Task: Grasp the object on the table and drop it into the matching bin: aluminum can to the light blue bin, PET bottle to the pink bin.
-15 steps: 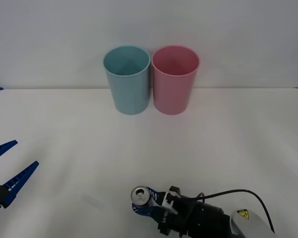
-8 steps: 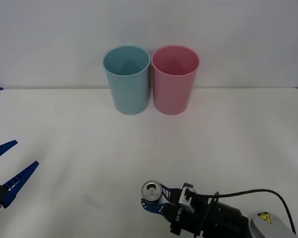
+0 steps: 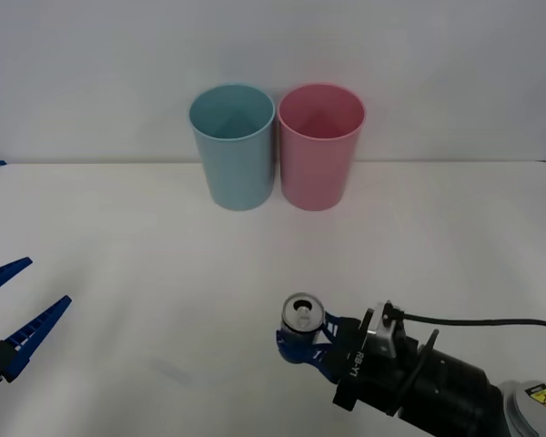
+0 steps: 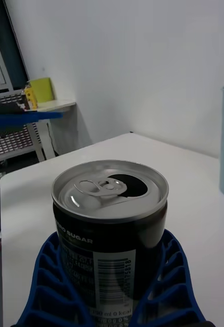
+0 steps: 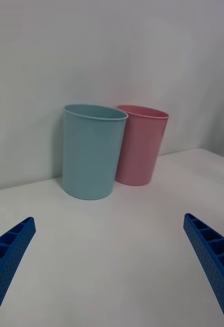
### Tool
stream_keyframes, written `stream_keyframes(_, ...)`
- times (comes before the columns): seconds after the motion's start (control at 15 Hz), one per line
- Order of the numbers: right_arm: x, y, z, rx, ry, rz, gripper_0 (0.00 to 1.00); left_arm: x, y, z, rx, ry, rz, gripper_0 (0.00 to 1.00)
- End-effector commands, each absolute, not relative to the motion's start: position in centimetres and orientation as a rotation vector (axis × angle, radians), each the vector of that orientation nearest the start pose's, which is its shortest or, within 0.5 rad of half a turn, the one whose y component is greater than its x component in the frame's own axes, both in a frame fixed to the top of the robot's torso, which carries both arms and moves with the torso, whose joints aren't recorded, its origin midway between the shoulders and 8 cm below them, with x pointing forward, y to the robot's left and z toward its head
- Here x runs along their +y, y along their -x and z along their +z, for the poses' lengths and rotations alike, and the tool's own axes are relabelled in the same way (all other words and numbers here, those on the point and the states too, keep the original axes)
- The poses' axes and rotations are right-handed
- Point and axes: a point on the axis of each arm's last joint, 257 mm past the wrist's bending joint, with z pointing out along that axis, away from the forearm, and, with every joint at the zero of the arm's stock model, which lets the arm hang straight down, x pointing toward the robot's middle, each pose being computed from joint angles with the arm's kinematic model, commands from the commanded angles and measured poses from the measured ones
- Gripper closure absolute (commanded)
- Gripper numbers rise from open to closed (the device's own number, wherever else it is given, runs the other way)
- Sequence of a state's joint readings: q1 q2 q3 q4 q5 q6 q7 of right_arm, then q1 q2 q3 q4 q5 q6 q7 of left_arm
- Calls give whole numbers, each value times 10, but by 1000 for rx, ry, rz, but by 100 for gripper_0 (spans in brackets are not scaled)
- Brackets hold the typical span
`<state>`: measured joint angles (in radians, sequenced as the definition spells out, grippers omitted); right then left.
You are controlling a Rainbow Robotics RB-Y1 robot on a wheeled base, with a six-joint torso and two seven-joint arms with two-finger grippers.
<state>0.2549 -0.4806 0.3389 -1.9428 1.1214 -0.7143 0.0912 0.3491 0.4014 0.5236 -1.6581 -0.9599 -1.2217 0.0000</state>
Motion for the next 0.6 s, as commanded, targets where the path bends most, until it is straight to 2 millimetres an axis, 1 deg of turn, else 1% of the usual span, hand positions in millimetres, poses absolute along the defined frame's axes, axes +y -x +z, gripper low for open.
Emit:
stream_keyframes(0.07, -34, -329, -169, 1357, 774, 869, 100, 330, -342, -169, 1441, -465, -567, 0)
stream_keyframes(0.2, -39, -337, -142, 1312, 754, 848, 100, 330, -342, -169, 1441, -465, -567, 0)
stream_keyframes(0.47, -44, -358, -103, 1238, 755, 806, 100, 330, -342, -169, 1441, -465, -567, 0)
stream_keyframes(0.6, -46, -370, -88, 1235, 740, 814, 100, 330, -342, -169, 1441, -465, -567, 0)
